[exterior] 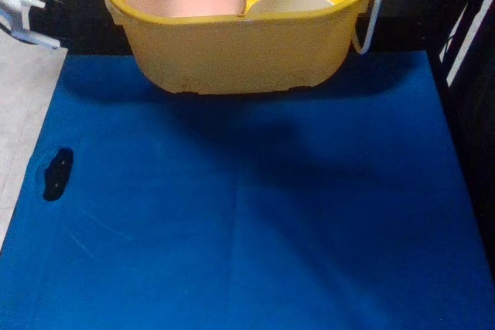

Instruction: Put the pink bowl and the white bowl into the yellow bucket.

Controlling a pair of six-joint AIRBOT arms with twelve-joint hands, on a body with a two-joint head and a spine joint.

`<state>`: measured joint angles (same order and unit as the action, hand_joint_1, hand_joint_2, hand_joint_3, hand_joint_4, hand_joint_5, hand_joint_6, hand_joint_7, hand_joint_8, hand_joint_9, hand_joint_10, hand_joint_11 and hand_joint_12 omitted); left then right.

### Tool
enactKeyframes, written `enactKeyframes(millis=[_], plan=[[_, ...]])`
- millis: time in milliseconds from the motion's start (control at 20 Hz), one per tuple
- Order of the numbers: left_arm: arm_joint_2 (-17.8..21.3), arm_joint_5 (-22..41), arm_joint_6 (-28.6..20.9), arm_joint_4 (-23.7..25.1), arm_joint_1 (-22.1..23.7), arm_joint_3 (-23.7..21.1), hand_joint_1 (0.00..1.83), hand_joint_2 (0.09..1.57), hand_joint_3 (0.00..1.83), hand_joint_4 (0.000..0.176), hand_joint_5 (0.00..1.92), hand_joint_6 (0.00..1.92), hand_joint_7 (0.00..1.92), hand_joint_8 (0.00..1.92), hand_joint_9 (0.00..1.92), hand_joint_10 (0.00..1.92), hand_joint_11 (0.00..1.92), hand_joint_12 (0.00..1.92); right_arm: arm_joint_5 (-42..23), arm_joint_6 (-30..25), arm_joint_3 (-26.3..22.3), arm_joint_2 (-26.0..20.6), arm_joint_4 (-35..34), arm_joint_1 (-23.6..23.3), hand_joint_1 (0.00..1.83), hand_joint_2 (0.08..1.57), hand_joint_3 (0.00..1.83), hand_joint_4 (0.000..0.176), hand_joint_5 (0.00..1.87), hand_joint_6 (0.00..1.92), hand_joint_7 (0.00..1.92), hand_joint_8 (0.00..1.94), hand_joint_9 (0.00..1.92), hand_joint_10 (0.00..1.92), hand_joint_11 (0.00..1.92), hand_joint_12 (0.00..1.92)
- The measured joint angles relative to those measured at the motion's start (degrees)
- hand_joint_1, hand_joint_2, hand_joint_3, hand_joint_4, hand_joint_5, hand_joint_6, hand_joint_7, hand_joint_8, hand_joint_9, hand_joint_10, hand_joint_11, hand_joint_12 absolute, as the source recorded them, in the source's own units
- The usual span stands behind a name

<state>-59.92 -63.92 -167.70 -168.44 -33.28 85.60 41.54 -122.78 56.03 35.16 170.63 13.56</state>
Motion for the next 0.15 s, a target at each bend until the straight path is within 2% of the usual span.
enactKeyframes(millis=[50,100,150], plan=[[0.8,-2.7,-0.1,-0.5,-0.7,-0.7,0.86,1.04,0.0,0.105,0.09,0.0,0.15,0.01,0.15,0.02,0.0,0.89,4.1,0.0,-1.2,-1.9,0.0,0.7,1.14,0.94,0.01,0.099,0.0,0.0,0.11,0.01,0.04,0.01,0.01,0.0],[1.2,-4.7,-0.1,-1.0,-1.5,-1.2,0.89,1.02,0.0,0.107,0.1,0.0,0.17,0.01,0.19,0.03,0.0,0.98,7.4,0.0,-1.9,-2.9,0.0,1.9,1.11,0.93,0.0,0.097,0.0,0.0,0.14,0.02,0.07,0.02,0.05,0.03],[1.9,-7.4,-0.2,-1.2,-2.7,-2.1,0.9,1.0,0.0,0.111,0.09,0.0,0.18,0.01,0.2,0.03,0.0,1.01,10.7,0.0,-2.7,-3.6,0.0,3.5,1.11,0.92,0.0,0.081,0.0,0.0,0.17,0.02,0.12,0.0,0.01,0.23]])
